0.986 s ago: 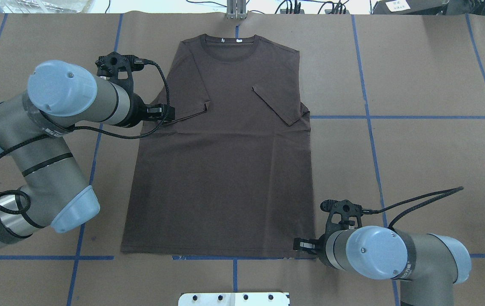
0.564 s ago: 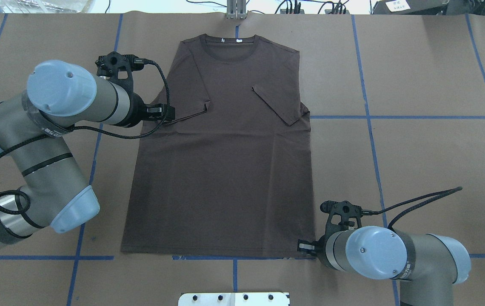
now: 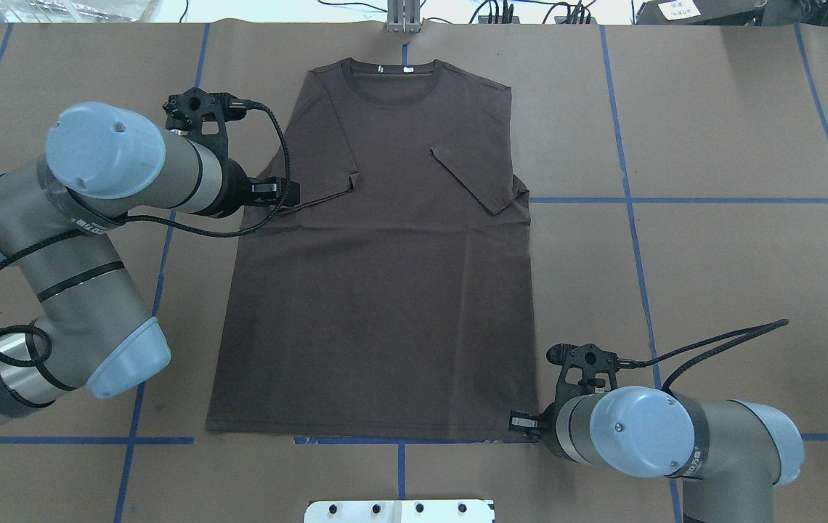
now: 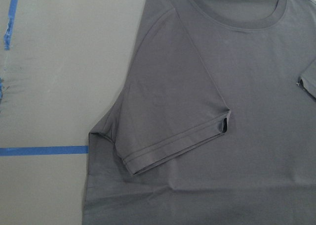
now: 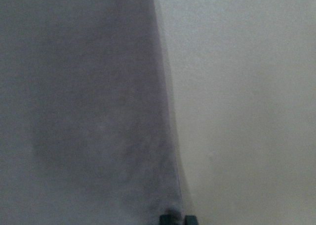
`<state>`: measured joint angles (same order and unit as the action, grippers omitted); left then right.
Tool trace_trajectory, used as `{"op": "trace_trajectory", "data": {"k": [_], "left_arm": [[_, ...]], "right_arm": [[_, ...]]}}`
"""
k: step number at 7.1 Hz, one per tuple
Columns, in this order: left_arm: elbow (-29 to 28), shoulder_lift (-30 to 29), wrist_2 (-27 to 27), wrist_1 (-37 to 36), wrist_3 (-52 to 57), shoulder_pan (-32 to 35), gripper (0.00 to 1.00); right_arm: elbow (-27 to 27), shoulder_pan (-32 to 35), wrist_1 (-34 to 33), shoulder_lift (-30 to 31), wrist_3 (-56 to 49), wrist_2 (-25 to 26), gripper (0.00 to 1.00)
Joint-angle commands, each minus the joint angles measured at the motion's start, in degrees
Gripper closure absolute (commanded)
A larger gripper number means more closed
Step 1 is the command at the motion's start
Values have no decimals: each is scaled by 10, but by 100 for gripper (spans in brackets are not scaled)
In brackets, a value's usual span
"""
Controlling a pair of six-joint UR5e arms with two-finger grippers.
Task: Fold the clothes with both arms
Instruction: 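Move the left gripper down to the other hem corner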
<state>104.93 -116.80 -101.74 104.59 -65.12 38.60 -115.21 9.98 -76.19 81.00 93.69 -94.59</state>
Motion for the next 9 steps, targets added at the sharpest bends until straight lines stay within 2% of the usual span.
{"op": "trace_trajectory", "data": {"k": [1,2,3,4,5,6,7,9], "left_arm": [[0,1,0,0,-1,0,0],[0,2,-1,1,-6,1,0],[19,37,-12,7,-44,-1,0],[76,91,-14,14,-104,-9,0],[130,144,-7,12,-143,-47,0],[155,180,7,14,-197,-86,1],[159,197,59,13,-257,-145,3],[158,214,122,14,-341,-233,3]], "right_arm": [[-4,3,2,-1,0,-1,100],[-9,6,2,-1,0,-1,100],[-25,14,2,0,0,-7,100],[-35,32,3,3,-2,-29,100],[-38,46,7,5,-8,-44,100],[-37,48,8,5,-13,-45,100],[-38,53,8,5,-18,-50,100],[-48,57,8,3,-21,-52,100]]}}
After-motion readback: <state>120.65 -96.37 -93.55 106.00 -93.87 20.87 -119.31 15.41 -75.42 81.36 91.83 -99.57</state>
